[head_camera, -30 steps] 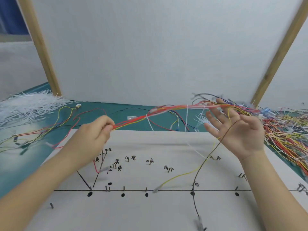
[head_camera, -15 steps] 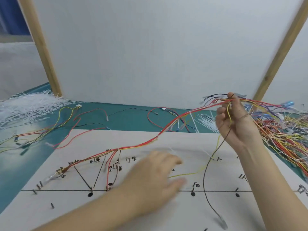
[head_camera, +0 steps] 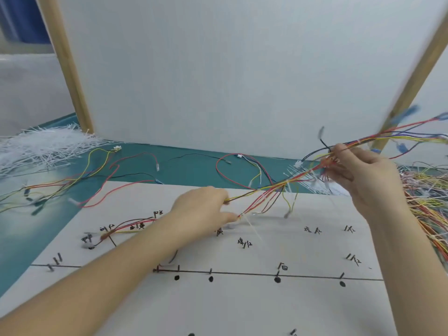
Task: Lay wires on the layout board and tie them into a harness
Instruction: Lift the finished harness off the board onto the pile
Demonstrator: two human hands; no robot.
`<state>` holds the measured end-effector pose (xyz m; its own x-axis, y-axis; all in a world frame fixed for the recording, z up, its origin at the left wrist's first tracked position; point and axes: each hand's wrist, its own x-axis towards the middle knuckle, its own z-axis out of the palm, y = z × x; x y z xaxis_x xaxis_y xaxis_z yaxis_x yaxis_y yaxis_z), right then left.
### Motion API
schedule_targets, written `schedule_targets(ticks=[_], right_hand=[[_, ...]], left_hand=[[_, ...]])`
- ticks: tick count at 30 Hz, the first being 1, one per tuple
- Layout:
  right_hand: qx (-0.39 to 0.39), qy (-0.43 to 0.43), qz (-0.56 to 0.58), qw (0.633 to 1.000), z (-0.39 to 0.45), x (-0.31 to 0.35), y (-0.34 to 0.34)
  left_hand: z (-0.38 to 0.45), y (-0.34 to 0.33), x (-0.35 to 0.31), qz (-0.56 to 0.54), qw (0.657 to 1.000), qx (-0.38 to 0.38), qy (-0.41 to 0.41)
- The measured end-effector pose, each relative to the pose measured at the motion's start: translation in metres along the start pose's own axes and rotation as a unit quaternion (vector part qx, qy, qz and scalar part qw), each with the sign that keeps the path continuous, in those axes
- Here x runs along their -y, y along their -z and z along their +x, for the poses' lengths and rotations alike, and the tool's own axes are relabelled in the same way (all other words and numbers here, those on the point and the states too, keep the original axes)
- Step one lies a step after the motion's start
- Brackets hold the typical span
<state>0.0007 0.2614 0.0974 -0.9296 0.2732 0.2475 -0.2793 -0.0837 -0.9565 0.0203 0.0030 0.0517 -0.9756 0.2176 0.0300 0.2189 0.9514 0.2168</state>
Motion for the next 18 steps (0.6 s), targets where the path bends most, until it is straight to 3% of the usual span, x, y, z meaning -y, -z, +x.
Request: schedule_targets(ticks=[4,7,11,15,18], right_hand=[[-0.014,0.041,-0.128,0.991,-0.005,-0.001,-0.008],[-0.034,0.071,-0.145,0.986,-0.006,0.006,-0.007],[-0.038,0.093,-0.166,0.981,-0.006,0.010,-0.007],[-0.039,0.085,-0.236,0.967,-0.006,0.003,-0.008],[-0.026,0.076,-0.245,0.966,-0.006,-0.002,-0.010]], left_hand=[[0.007,-0.005,0.021,-0.029,0.995,0.085,-0.036],[0.012,0.008,0.032,-0.050,0.989,0.123,-0.065],[0.009,0.012,0.034,-0.069,0.966,0.230,-0.100],[0.005,-0.002,0.035,0.024,0.982,0.159,-0.101],[0.004,-0.004,0.039,0.030,0.985,0.136,-0.097]])
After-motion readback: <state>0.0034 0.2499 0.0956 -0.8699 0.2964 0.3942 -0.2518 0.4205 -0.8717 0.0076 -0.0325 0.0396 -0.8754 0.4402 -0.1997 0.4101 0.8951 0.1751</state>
